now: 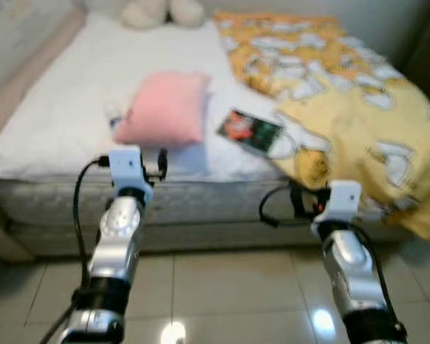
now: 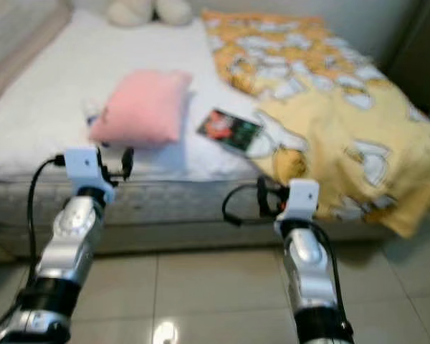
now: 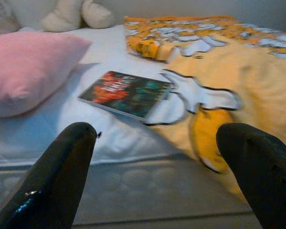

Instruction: Clean up the room

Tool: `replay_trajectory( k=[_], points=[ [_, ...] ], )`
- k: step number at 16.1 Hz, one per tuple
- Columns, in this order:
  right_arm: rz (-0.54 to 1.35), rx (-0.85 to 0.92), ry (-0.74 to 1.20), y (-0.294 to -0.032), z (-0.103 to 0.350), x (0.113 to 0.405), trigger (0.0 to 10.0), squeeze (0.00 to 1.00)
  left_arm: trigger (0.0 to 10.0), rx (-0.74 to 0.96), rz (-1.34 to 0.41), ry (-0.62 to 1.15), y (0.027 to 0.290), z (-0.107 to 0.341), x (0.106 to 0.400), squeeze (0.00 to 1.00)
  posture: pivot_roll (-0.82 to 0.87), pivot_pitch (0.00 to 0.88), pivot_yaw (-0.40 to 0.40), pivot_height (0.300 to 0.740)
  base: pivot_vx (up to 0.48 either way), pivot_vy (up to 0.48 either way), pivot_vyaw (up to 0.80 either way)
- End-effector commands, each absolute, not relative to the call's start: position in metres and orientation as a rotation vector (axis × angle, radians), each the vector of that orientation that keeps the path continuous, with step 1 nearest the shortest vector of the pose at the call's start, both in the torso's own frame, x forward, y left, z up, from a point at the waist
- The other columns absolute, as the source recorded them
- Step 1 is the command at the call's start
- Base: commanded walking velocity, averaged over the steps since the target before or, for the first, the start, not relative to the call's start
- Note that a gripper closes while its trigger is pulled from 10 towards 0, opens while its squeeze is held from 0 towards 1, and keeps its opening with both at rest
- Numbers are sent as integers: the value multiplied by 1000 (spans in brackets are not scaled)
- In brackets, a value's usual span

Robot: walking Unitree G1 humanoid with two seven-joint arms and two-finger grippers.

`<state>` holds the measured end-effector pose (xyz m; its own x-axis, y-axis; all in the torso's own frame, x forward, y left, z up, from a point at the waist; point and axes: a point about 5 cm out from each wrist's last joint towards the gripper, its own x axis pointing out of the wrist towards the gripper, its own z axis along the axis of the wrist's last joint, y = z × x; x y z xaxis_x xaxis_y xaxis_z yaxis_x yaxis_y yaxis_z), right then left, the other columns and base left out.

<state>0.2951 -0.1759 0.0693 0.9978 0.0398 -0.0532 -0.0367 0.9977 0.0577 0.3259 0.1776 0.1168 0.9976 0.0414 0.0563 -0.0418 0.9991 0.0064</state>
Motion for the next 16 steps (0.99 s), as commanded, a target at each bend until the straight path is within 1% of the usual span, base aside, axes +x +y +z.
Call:
replay_trajectory(
  k=[1, 2, 3, 6, 16],
  points=[
    [54, 61, 46, -172, 72, 296, 10000, 498, 10000, 0, 61, -52, 183, 117, 326, 0, -71, 0, -12, 740, 472, 0, 0],
    [34, 49, 46, -176, 72, 294, 10000, 522, 10000, 2, 40, -52, 178, 116, 326, 0, -73, 0, -12, 740, 472, 0, 738],
    [23, 44, 39, -177, 73, 294, 10000, 514, 10000, 6, 32, -56, 177, 117, 326, 0, -74, 0, -12, 740, 480, 0, 675],
    [-4, 15, -33, -182, 87, 299, 10000, 486, 10000, 10, 19, -69, 175, 119, 328, 0, -80, 0, -9, 740, 480, 0, 0],
    [-17, 9, -20, -182, 83, 295, 10000, 475, 10000, 30, -16, -66, 173, 119, 330, 0, -89, 0, -2, 740, 480, 0, 0]
  ],
)
